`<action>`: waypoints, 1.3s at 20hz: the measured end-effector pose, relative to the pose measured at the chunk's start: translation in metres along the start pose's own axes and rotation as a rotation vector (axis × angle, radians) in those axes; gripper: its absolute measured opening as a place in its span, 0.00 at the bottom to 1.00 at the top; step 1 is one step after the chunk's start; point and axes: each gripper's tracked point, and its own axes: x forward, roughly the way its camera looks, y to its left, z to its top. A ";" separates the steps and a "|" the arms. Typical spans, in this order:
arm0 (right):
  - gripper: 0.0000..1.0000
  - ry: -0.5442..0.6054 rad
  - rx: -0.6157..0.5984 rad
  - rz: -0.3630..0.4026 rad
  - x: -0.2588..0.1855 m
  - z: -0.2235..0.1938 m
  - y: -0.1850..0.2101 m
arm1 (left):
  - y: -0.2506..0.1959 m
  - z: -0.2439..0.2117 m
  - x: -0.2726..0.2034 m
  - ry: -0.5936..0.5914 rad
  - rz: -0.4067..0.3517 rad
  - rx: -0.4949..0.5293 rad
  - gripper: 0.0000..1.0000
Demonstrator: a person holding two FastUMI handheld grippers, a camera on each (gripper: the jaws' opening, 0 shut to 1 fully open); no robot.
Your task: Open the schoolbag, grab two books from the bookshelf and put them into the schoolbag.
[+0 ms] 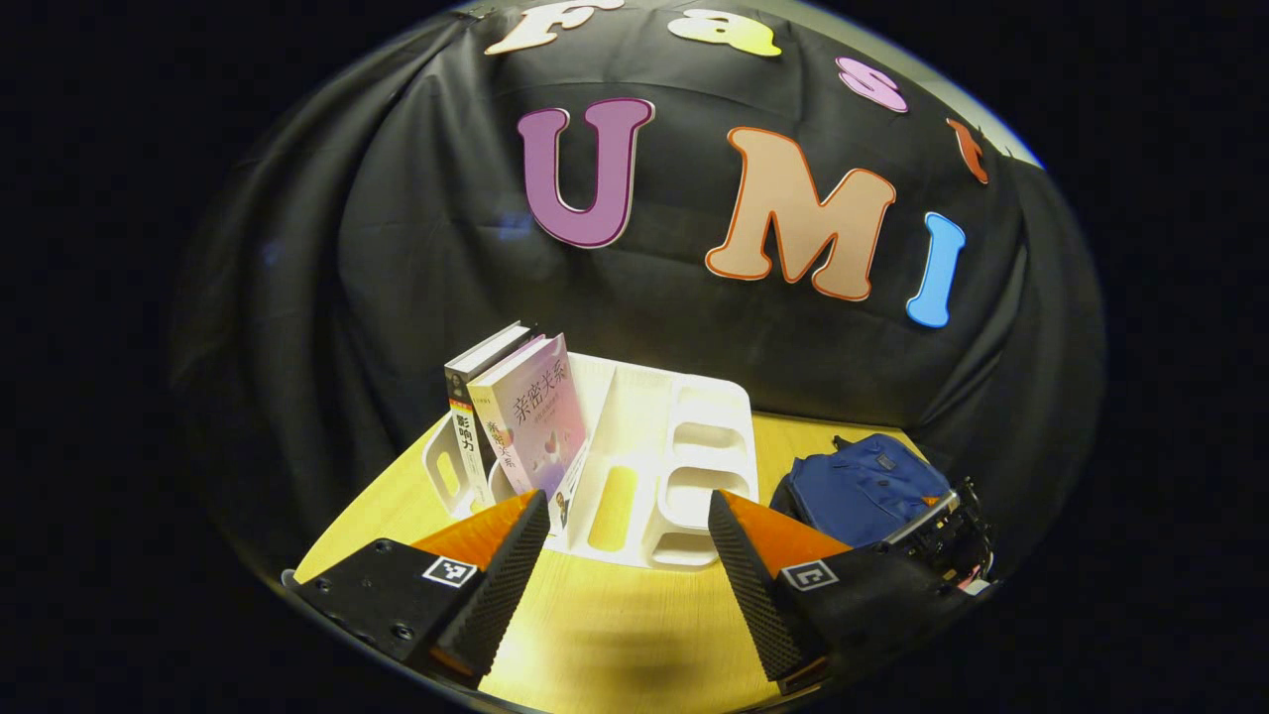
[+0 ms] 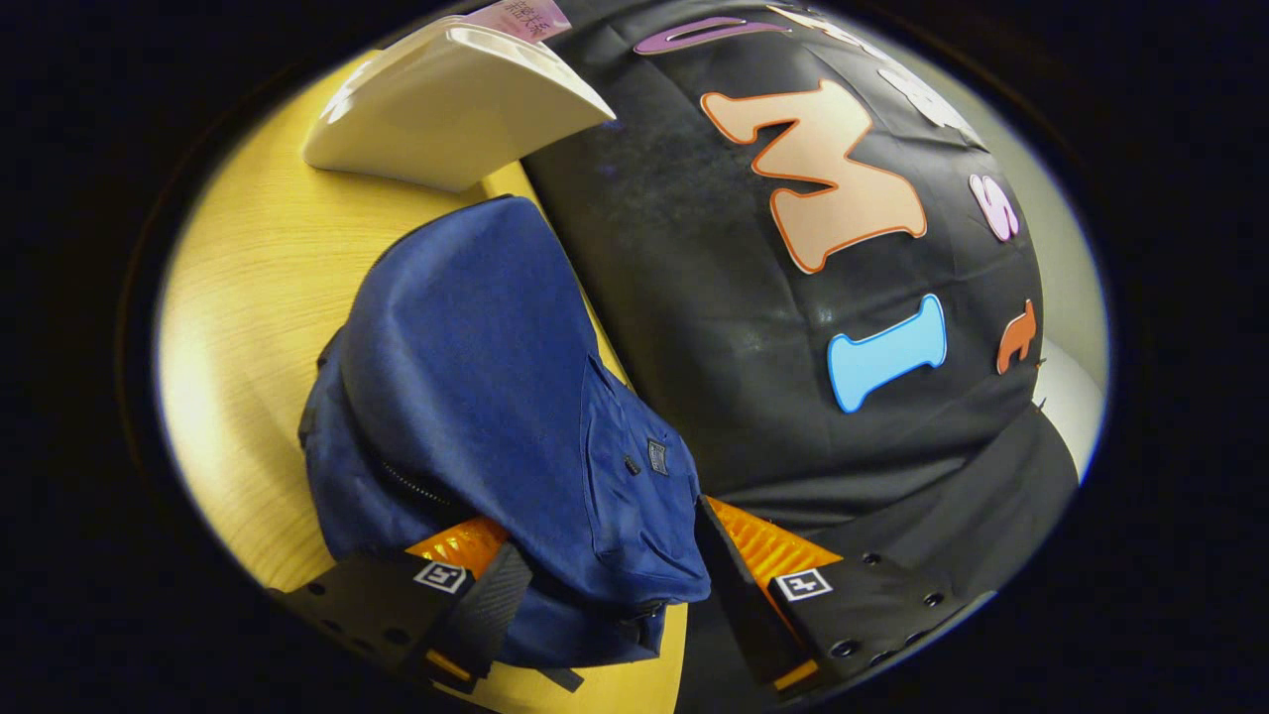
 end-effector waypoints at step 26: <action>0.09 0.055 0.167 -0.090 0.039 0.004 -0.046 | 0.104 -0.022 0.104 0.235 0.100 -0.096 0.94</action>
